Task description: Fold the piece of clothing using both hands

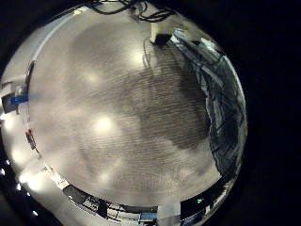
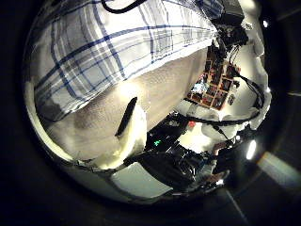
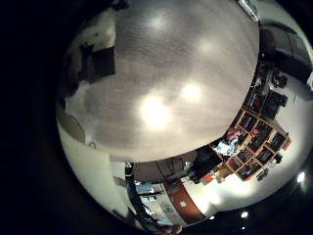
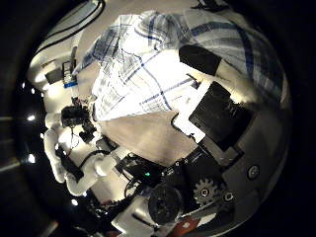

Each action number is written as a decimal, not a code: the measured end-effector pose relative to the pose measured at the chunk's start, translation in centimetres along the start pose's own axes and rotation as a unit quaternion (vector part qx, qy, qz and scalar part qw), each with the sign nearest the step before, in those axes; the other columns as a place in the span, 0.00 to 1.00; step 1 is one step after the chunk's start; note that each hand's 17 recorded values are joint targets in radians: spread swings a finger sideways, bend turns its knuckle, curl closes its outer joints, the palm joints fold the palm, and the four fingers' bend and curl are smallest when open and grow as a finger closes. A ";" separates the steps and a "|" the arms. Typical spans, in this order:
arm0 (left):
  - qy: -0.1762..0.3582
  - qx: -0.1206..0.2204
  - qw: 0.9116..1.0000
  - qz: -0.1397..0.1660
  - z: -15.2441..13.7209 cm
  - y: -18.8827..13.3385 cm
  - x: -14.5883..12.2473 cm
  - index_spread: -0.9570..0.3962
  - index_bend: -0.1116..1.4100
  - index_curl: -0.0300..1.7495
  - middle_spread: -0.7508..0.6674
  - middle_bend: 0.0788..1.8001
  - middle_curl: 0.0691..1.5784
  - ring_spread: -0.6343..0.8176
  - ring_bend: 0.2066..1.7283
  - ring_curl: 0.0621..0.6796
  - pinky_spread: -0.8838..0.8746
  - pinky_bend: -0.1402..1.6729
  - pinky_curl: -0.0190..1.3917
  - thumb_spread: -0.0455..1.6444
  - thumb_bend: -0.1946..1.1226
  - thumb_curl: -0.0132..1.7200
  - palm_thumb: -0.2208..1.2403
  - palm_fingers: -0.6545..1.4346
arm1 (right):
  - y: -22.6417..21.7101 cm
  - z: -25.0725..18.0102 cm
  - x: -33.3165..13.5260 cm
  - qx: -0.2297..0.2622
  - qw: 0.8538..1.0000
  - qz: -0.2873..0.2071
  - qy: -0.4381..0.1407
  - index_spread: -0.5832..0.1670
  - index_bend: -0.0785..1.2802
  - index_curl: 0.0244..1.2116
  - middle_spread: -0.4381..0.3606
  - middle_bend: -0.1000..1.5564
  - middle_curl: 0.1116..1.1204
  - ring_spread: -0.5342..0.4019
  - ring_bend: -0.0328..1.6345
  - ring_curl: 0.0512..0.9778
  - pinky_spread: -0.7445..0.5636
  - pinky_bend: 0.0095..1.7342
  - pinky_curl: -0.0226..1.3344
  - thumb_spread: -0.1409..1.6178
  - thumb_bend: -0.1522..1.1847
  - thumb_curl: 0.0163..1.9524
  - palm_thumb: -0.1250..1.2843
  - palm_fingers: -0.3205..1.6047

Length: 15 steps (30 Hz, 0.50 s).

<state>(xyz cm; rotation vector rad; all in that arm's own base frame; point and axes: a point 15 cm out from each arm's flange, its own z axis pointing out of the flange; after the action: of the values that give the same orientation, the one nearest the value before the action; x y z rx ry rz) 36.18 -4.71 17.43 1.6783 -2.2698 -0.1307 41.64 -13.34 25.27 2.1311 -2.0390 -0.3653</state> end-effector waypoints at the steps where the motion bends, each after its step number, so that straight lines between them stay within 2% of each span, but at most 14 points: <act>1: 0.001 0.001 1.000 0.000 0.0 0.0 0.1 0.68 0.19 0.24 0.64 0.06 0.16 0.59 0.31 0.29 0.69 0.25 0.30 0.76 0.14 0.18 0.37 0.38 | 0.1 -0.2 -0.3 0.005 1.000 -0.001 -0.002 0.37 0.82 0.77 0.38 0.87 0.67 0.35 0.86 0.67 0.42 0.76 0.59 0.70 0.20 0.37 0.80 0.74; 9: 0.002 0.019 1.000 0.003 -1.5 0.6 0.1 0.68 0.20 0.24 0.64 0.06 0.16 0.59 0.31 0.29 0.69 0.25 0.29 0.76 0.14 0.18 0.38 0.39 | 0.1 -2.8 -5.1 0.033 0.999 -0.041 0.004 0.39 0.83 0.78 0.39 0.87 0.66 0.35 0.86 0.69 0.42 0.75 0.62 0.71 0.17 0.40 0.80 0.74; 15: 0.007 0.039 0.999 -0.010 -4.2 2.8 -2.1 0.68 0.20 0.24 0.64 0.06 0.16 0.59 0.31 0.29 0.69 0.25 0.29 0.76 0.14 0.18 0.38 0.39 | 0.1 -5.3 -11.2 0.058 0.994 -0.092 0.021 0.39 0.83 0.78 0.39 0.88 0.65 0.35 0.86 0.70 0.42 0.74 0.64 0.71 0.16 0.42 0.80 0.74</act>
<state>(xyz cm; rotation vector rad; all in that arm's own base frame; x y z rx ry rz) 35.45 -1.43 21.69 1.7354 -2.2763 -0.0346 42.70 -2.42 31.06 2.3828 -1.8911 -0.2280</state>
